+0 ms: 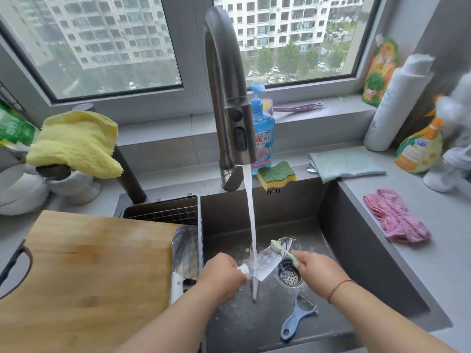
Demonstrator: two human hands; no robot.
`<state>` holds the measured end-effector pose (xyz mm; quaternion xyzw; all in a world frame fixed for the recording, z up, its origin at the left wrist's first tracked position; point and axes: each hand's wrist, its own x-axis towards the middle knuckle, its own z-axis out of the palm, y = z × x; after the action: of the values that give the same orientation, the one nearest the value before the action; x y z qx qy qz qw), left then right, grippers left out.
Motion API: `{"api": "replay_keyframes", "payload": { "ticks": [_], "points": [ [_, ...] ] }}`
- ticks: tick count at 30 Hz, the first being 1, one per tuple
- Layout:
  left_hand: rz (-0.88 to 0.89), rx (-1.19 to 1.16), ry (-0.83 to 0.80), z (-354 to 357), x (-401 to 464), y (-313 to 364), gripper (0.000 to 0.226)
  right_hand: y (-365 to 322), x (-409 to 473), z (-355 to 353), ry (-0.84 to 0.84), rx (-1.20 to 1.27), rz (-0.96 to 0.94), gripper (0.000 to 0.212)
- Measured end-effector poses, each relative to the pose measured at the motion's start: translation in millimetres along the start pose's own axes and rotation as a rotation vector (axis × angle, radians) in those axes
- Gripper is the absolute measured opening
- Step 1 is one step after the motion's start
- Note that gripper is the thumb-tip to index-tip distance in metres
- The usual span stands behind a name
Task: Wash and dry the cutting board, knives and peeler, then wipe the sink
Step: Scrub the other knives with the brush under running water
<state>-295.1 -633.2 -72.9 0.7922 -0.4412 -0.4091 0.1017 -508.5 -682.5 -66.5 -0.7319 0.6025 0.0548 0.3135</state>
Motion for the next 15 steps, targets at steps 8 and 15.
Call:
{"api": "replay_keyframes", "payload": {
  "ticks": [8,15],
  "points": [
    [-0.006,-0.07,0.015,-2,3,6,0.03,-14,-12,-5,-0.043,0.132,-0.08,0.031],
    [-0.028,-0.038,0.011,-1,3,9,0.029,1,-7,-13,-0.017,0.042,-0.014,0.031]
  ]
}}
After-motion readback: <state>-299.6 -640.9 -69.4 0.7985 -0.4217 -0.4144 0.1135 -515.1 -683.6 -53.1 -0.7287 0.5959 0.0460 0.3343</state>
